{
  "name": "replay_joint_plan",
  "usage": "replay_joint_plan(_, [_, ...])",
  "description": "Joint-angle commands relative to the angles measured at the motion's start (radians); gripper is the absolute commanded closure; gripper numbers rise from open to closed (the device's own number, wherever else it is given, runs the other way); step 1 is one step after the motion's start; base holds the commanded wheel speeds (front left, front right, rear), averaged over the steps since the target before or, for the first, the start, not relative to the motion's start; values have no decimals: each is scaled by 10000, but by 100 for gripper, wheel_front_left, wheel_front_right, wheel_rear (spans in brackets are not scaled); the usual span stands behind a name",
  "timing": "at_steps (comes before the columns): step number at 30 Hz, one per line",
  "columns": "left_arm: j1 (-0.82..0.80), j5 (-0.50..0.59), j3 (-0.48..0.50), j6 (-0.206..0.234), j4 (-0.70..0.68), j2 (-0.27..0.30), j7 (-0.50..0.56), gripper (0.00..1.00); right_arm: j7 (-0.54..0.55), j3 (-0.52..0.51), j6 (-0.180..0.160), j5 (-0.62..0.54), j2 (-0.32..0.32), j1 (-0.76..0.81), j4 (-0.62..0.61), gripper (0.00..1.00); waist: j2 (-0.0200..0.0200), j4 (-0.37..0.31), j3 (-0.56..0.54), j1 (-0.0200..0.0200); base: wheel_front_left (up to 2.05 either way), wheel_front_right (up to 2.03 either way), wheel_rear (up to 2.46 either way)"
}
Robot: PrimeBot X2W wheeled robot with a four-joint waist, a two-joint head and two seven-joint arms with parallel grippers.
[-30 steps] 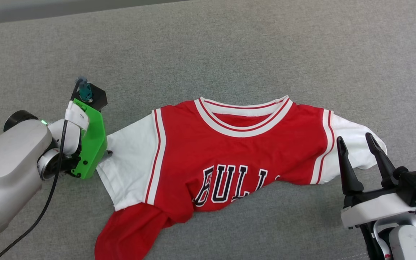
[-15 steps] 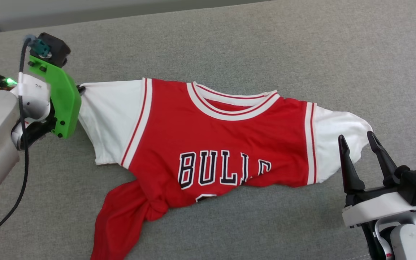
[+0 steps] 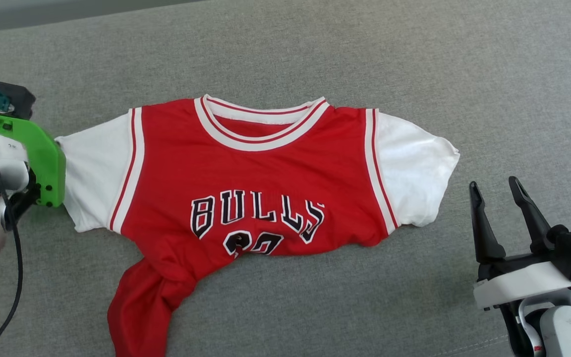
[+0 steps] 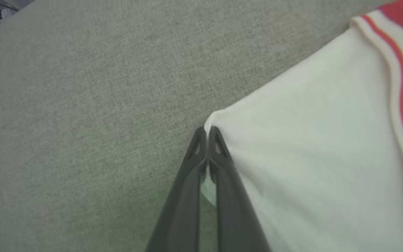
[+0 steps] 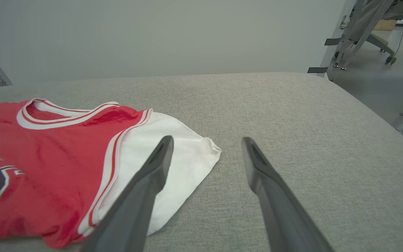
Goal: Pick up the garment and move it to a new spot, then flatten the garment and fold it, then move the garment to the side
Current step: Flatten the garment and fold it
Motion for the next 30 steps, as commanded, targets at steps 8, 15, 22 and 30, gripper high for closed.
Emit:
replay_joint_plan(8, [443, 3, 345, -121, 689, -618, -2741, 0, -91, -331, -6, -138, -248, -133, -24, 0, 0, 372, -685, 0, 0, 0, 0])
replay_joint_plan(15, [952, 343, 895, 582, 82, -975, -4786, 0, -91, -858, -6, -131, -925, -291, -140, 0, 0, 921, -1493, 0, 0, 0, 0])
replay_joint_plan(22, [2344, 1998, 3169, 2267, -3192, -881, -4864, 0, 399, -961, -6, 231, -1930, -1202, -481, 0, 0, 1359, -1755, 0, 0, 0, 0])
replay_joint_plan(30, [5576, 4324, 6028, 3871, -6948, -1265, -4866, 0, 2471, -87, -6, 1885, -3874, -2938, -274, 0, 0, 1770, -1580, 0, 0, 0, 0])
